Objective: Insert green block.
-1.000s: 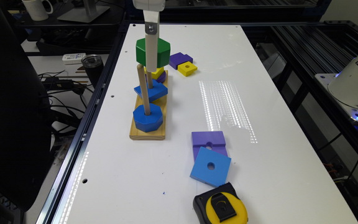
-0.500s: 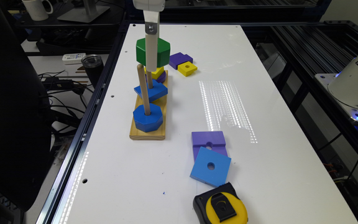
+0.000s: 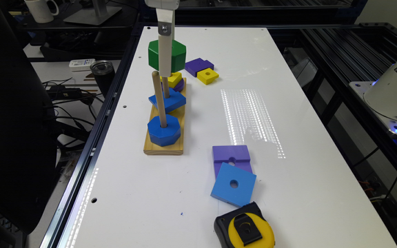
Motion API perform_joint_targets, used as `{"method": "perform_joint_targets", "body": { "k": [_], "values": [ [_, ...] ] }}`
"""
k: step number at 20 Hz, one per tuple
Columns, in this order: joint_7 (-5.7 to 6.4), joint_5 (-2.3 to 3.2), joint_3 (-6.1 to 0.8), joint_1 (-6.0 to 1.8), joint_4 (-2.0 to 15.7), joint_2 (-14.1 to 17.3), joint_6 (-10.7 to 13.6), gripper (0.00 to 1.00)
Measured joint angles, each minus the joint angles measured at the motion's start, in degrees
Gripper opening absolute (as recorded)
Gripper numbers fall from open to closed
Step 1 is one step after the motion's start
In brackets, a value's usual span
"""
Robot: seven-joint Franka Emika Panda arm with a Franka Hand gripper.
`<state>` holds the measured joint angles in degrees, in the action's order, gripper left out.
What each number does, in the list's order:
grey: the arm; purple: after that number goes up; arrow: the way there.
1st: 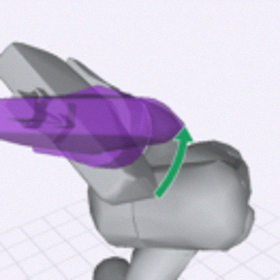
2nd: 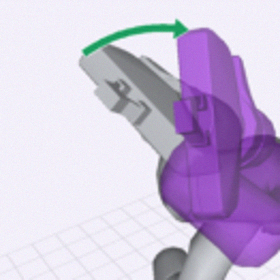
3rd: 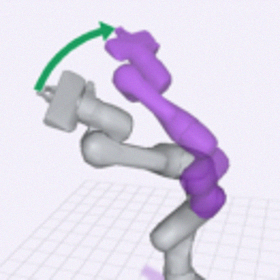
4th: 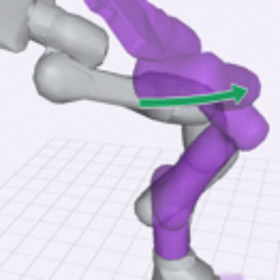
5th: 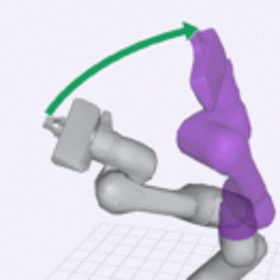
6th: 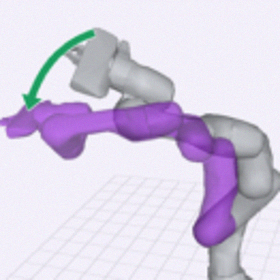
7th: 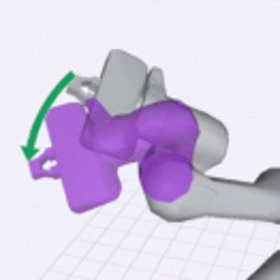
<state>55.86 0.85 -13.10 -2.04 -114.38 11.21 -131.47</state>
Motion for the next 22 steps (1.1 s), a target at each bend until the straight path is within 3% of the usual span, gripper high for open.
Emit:
{"method": "perform_joint_targets", "body": {
  "k": [7, 11, 14, 22],
  "values": [
    [-0.29, 0.00, 0.17, -0.13, 1.10, 1.15, -0.99, 0.00],
    [-0.36, 0.19, 0.17, -0.09, 4.48, 3.89, -0.93, 0.00],
    [-0.36, 0.43, 0.17, -0.09, 6.03, 5.36, -0.86, 0.00],
    [-0.36, 0.44, 0.03, -0.03, 6.10, 5.42, -0.86, 0.00]
  ]
}}
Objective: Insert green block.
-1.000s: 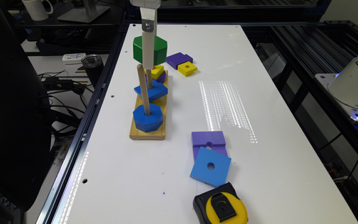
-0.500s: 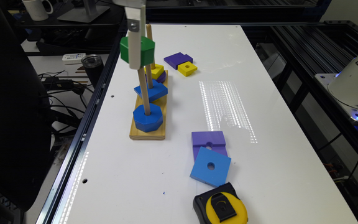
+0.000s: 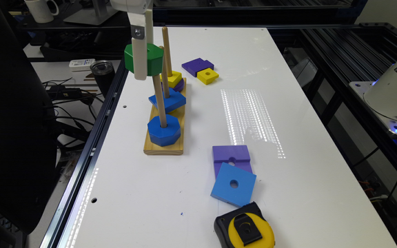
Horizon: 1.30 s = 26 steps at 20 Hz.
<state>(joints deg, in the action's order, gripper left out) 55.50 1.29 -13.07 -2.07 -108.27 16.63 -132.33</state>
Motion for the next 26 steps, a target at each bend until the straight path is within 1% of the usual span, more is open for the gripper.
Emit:
{"method": "perform_joint_targets", "body": {
  "k": [7, 12, 15, 26],
  "values": [
    [0.00, 0.00, -0.05, 0.01, 0.00, 0.00, 0.07, 0.00],
    [0.06, 0.00, -0.47, 0.03, 0.00, 0.00, 0.31, 0.00],
    [0.07, 0.00, -0.58, 0.03, -0.01, -0.02, 0.58, 0.00],
    [0.07, 0.00, -0.62, 0.03, -0.02, -0.13, 0.97, 0.00]
  ]
}}
